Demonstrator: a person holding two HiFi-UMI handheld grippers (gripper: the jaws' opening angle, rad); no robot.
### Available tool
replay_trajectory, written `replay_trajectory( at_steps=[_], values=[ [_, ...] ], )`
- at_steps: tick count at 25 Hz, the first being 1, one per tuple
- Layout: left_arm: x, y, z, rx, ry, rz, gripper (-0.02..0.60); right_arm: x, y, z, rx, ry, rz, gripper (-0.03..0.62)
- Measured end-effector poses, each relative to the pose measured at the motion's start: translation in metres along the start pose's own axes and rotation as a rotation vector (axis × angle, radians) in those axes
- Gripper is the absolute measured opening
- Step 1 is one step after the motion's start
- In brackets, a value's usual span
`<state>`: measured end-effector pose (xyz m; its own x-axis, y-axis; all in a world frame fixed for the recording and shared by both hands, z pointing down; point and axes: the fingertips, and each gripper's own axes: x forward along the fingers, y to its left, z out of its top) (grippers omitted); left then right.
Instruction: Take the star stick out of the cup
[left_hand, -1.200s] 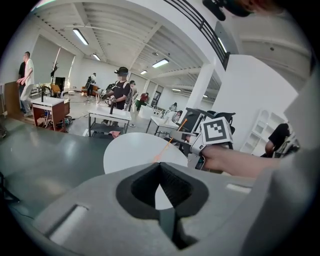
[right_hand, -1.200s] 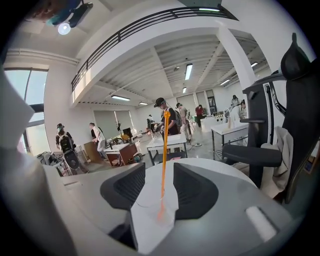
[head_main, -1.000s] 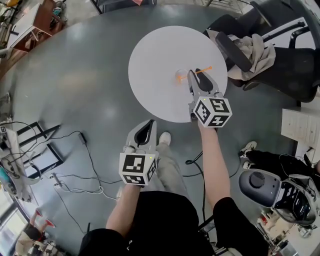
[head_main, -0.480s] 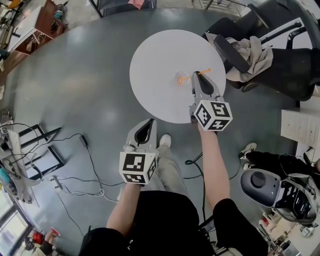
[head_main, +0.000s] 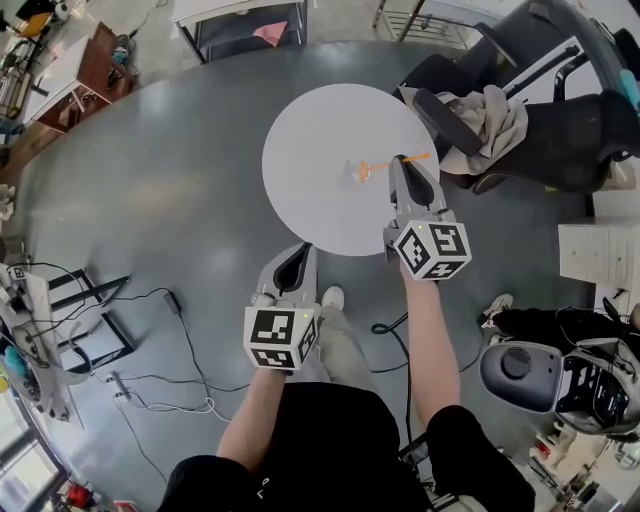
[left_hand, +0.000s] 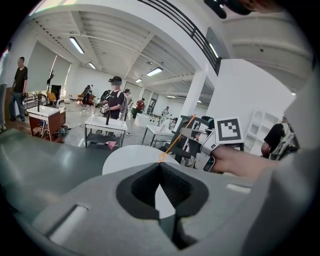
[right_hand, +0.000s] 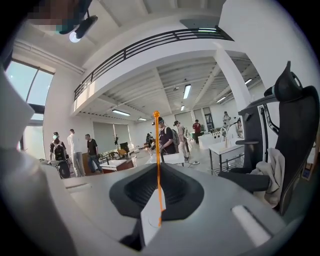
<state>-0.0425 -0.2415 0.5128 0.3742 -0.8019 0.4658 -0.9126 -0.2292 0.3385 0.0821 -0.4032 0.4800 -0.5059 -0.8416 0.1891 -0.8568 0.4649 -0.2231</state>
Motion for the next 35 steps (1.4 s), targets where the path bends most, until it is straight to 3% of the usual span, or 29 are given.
replay_trajectory(
  at_steps=[12, 22, 35],
  values=[
    [-0.024, -0.016, 0.044, 0.021, -0.107, -0.033, 0.003, -0.073, 0.033, 0.065, -0.044, -0.098, 0.003, 0.015],
    [-0.049, -0.048, 0.09, 0.083, -0.228, -0.088, 0.002, -0.145, 0.06, 0.099, -0.047, -0.152, -0.014, 0.015],
    [-0.071, -0.078, 0.118, 0.178, -0.308, -0.128, 0.003, -0.195, 0.087, 0.102, -0.027, -0.185, 0.006, 0.015]
  ],
)
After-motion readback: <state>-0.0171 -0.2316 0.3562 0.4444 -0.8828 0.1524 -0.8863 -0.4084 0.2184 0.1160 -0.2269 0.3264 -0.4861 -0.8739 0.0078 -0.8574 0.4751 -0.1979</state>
